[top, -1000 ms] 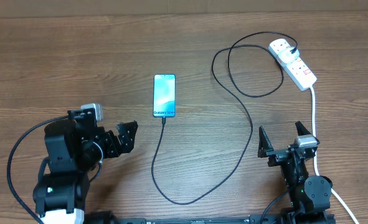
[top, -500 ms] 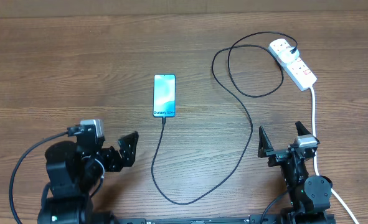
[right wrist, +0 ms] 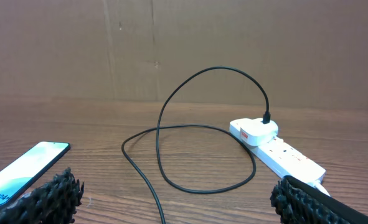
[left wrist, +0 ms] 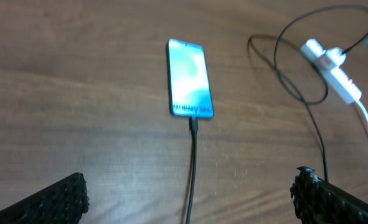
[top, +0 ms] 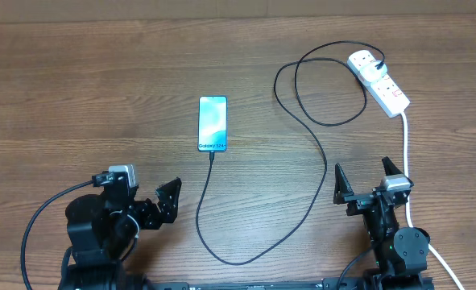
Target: Plug charger to phone and switch on socket
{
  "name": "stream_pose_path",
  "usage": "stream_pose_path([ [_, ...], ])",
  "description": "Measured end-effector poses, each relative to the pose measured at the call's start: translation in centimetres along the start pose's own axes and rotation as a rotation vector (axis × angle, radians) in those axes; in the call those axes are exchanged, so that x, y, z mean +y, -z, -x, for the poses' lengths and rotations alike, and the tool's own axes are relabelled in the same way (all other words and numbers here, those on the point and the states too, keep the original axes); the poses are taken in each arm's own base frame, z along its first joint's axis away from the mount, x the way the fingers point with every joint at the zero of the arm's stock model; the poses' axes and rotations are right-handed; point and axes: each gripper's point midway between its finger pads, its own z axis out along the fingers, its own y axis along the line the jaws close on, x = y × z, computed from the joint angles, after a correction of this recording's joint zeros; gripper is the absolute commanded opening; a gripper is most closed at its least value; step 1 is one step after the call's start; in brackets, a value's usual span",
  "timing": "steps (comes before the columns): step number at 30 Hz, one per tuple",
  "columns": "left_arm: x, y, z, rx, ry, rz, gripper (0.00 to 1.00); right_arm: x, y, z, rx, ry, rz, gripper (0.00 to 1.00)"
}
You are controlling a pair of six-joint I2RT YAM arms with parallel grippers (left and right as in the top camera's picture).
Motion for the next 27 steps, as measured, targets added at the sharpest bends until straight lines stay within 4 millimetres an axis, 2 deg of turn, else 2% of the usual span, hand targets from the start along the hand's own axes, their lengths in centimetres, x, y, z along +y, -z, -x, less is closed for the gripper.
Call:
stream_pose_path([
  [3, -0.1, 0.1, 0.2, -0.046, -0.02, -0.014, 1.0, 0.0, 0.0, 0.0, 0.0, 0.0, 0.0, 1.0],
  [17, 0.1, 0.4, -1.6, -0.167, -0.073, -0.047, 1.0, 0.0, 0.0, 0.0, 0.0, 0.0, 0.0, 1.0],
  [27, -0.2, -0.1, -1.3, -0.25, -0.114, -0.086, 1.0, 0.0, 0.0, 0.0, 0.0, 0.0, 0.0, 1.0],
])
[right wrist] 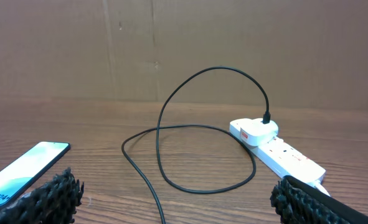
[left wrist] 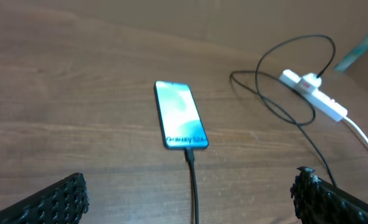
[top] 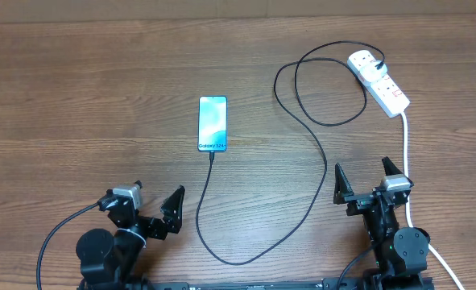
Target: Plug charger to phone and switch on socket
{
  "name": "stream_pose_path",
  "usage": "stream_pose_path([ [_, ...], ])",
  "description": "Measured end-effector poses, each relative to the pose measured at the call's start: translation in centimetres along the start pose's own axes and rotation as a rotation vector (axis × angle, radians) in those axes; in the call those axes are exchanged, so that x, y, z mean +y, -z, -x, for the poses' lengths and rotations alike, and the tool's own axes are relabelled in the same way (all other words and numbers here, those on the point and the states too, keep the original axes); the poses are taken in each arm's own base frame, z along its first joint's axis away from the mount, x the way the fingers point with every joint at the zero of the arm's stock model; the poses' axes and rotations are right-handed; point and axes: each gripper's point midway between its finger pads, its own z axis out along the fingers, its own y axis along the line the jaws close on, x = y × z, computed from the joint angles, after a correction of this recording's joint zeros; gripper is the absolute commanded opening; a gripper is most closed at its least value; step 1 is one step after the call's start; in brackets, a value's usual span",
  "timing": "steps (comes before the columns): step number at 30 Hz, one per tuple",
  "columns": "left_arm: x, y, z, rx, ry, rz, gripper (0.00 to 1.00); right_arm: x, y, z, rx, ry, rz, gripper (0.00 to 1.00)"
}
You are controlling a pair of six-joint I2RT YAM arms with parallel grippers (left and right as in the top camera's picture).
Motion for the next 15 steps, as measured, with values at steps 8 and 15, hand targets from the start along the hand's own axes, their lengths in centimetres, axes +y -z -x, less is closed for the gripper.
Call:
stream_pose_path([
  [8, -0.1, -0.5, 0.6, -0.074, -0.034, -0.028, 1.0, 0.0, 0.0, 0.0, 0.0, 0.0, 0.0, 1.0],
  [15, 0.3, -1.3, 0.1, -0.096, -0.038, -0.036, 1.0, 0.0, 0.0, 0.0, 0.0, 0.0, 0.0, 1.0],
])
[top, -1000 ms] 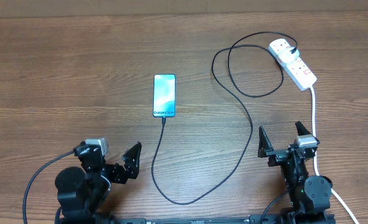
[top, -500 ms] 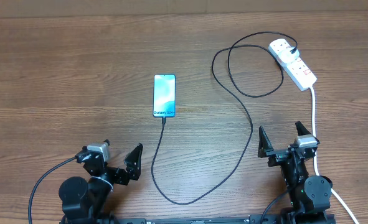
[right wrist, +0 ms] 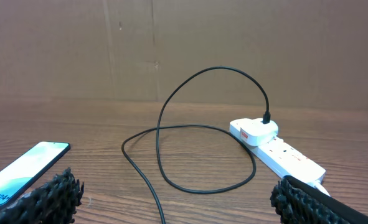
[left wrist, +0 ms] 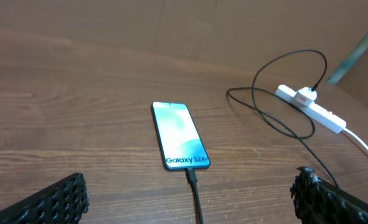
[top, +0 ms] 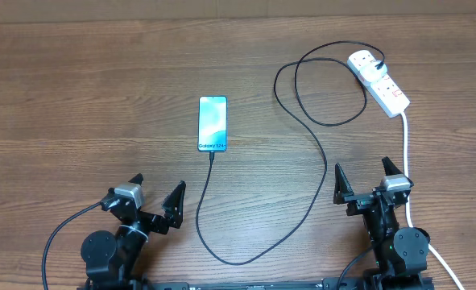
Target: Plug charger to phone and switch on socket
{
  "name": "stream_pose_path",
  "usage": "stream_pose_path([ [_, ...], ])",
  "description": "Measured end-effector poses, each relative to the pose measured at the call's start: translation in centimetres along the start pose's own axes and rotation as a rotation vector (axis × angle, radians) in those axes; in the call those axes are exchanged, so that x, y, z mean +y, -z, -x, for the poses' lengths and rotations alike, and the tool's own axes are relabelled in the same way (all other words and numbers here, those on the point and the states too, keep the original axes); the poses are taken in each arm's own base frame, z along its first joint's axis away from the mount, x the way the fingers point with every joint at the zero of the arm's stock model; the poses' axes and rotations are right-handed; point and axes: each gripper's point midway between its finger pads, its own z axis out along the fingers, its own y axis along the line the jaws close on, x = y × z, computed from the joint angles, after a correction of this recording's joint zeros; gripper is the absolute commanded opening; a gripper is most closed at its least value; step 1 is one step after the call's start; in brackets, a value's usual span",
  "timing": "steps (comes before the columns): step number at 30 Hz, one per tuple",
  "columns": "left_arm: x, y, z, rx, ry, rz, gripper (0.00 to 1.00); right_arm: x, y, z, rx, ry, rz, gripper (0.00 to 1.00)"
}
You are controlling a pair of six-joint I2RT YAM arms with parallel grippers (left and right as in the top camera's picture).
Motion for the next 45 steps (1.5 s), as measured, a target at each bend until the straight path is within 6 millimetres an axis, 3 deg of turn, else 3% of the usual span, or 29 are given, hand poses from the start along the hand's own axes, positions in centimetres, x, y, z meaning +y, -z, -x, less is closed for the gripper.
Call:
stream_pose_path([
  [14, -1.1, 0.2, 5.3, -0.274, -0.138, -0.048, 1.0, 0.0, 0.0, 0.0, 0.0, 0.0, 0.0, 1.0],
  [24, 2.5, 0.3, 5.4, -0.306, -0.102, 0.146, 1.0, 0.0, 0.0, 0.0, 0.0, 0.0, 0.0, 1.0],
  [31, 6.2, 0.4, 2.3, -0.194, -0.046, 0.334, 1.0, 0.0, 0.0, 0.0, 0.0, 0.001, 0.0, 1.0],
  [45, 6.9, 0.7, 2.4, -0.172, -0.194, 0.392, 1.0, 0.0, 0.0, 0.0, 0.0, 0.0, 0.0, 1.0],
])
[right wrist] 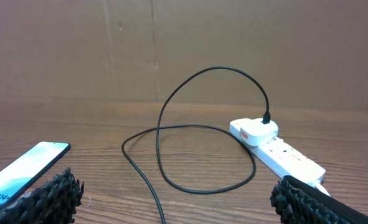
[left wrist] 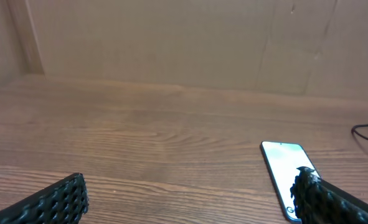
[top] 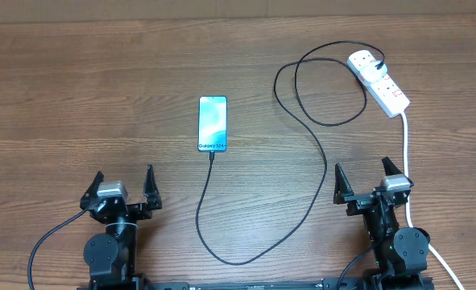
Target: Plug charger to phone and switch on socket
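Note:
The phone (top: 213,123) lies screen-up and lit at the table's middle, with the black charger cable (top: 316,153) plugged into its near end. That cable loops right to the white plug in the power strip (top: 378,80) at the far right. My left gripper (top: 122,188) stands open at the near left, empty, well short of the phone (left wrist: 283,171). My right gripper (top: 366,178) stands open at the near right, empty, with the strip (right wrist: 277,150) and cable (right wrist: 165,149) ahead of it.
A white lead (top: 407,173) runs from the power strip down past my right arm to the near edge. A brown cardboard wall (right wrist: 233,43) backs the wooden table (top: 76,97).
My left gripper has turned from pointing right toward the phone to pointing straight ahead, and shifted left. The phone now sits at the right edge of its view. The right arm has not moved.
The left gripper stood open at the near left, angled toward the phone with the cable plugged in. It then sat lower and nearer the table's front edge, still angled right, and now faces straight ahead. The right gripper, phone, cable and strip stayed put throughout.

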{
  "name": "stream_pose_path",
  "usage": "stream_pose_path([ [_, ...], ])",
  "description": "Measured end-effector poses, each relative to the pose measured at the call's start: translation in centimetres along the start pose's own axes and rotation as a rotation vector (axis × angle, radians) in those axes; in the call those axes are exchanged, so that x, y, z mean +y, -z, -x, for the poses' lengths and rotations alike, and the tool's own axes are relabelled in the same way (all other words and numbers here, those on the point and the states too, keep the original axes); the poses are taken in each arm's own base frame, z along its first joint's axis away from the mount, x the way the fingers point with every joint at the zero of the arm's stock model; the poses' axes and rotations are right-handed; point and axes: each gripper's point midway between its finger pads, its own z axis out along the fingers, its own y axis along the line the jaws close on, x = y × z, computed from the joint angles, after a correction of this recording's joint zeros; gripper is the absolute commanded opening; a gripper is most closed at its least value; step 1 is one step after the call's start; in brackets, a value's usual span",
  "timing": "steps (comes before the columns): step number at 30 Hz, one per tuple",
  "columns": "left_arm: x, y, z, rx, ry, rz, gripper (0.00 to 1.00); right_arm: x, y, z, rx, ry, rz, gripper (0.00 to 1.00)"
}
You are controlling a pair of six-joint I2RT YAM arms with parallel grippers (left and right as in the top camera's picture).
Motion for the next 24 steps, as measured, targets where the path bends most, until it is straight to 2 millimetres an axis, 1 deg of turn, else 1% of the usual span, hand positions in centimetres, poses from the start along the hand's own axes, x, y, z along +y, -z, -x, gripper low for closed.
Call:
stream_pose_path([
  [11, -0.05, 0.0, 0.0, 0.0, -0.025, -0.002, 1.0, -0.01, 0.0, 0.01, 0.0, 0.0, 0.0, 1.0],
  [18, -0.8, 0.01, -0.05, 0.001, -0.023, -0.024, 1.0, 0.0, 0.0, 0.02, -0.001, 0.0, 0.0, 1.0],
  [24, -0.28, 0.0, -0.02, -0.001, -0.01, 0.007, 1.0, 0.0, 0.0, 0.02, -0.001, 0.0, 0.0, 1.0],
])
